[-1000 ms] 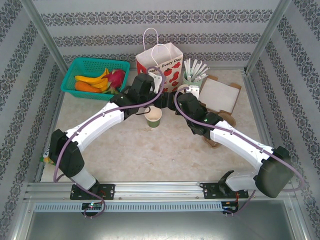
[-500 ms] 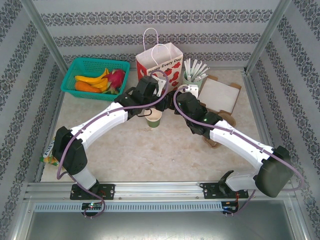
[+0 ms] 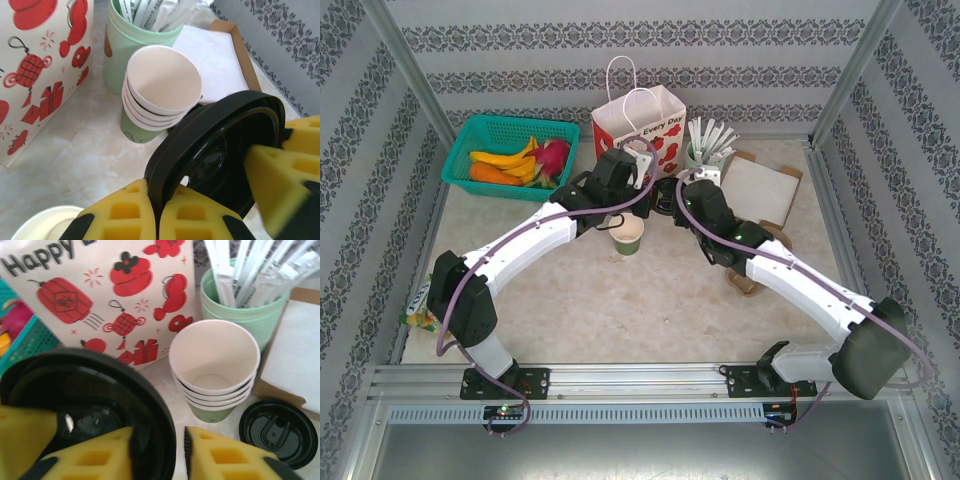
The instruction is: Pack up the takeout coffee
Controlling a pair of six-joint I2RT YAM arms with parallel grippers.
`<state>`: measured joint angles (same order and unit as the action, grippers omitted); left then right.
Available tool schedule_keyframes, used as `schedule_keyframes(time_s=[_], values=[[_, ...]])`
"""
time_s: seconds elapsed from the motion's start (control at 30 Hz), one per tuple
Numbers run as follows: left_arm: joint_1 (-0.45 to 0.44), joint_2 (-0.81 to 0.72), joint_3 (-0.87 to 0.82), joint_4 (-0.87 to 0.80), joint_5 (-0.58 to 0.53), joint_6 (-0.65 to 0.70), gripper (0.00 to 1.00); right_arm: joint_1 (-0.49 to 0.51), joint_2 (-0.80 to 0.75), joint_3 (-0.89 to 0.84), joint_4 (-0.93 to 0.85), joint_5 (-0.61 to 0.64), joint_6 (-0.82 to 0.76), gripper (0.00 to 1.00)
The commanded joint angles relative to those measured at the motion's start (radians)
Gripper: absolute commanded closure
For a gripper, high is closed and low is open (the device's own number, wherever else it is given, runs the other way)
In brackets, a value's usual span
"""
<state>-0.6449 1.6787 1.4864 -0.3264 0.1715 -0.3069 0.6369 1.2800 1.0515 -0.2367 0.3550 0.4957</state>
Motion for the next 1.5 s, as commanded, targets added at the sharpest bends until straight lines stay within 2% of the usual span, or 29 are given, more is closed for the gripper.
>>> schedule_keyframes(time_s=[0.0,0.13,0.2,0.37,0.53,0.67,0.83,0.93,1.07,1.13,1.27,1.37,1.47], values=[[0.025,0.004,-0.009,0.092,0.004,-0.015,1.00,-0.068,-0.071,0.008,0.008,-0.196,0.004,0.53],[0.028,0.009,-0.011,0.128,-0.002,0.022,1.00,-0.145,-0.118,0.002,0.008,-0.346,0.074,0.25],[0.029,0.009,-0.015,0.143,-0.009,0.052,1.00,-0.166,-0.143,-0.007,0.027,-0.356,0.126,0.02],[0.034,-0.032,-0.064,0.213,-0.014,0.136,1.00,-0.205,-0.174,0.018,0.015,-0.399,0.245,0.02],[0.036,-0.092,-0.163,0.371,-0.019,0.215,1.00,-0.230,-0.198,-0.004,0.081,-0.422,0.371,0.02],[0.036,-0.109,-0.206,0.506,-0.058,0.292,1.00,-0.272,-0.200,0.023,0.076,-0.475,0.536,0.02],[0.035,-0.081,-0.270,0.818,-0.122,0.545,1.00,-0.336,-0.172,0.074,0.086,-0.639,0.816,0.02],[0.034,-0.042,-0.301,1.041,-0.107,0.752,1.00,-0.342,-0.131,0.128,0.109,-0.738,0.939,0.02],[0.036,0.013,-0.311,1.251,-0.061,0.948,1.00,-0.344,-0.079,0.180,0.112,-0.819,1.113,0.04],[0.036,0.040,-0.314,1.359,-0.046,0.994,1.00,-0.344,-0.062,0.163,0.198,-0.843,1.242,0.06],[0.036,0.076,-0.314,1.520,-0.043,1.057,1.00,-0.349,-0.053,0.160,0.246,-0.834,1.309,0.12],[0.036,0.072,-0.340,1.598,-0.002,1.074,1.00,-0.357,-0.052,0.135,0.341,-0.821,1.369,0.28],[0.036,0.079,-0.356,1.699,0.003,1.070,1.00,-0.357,-0.041,0.102,0.479,-0.800,1.449,0.34]])
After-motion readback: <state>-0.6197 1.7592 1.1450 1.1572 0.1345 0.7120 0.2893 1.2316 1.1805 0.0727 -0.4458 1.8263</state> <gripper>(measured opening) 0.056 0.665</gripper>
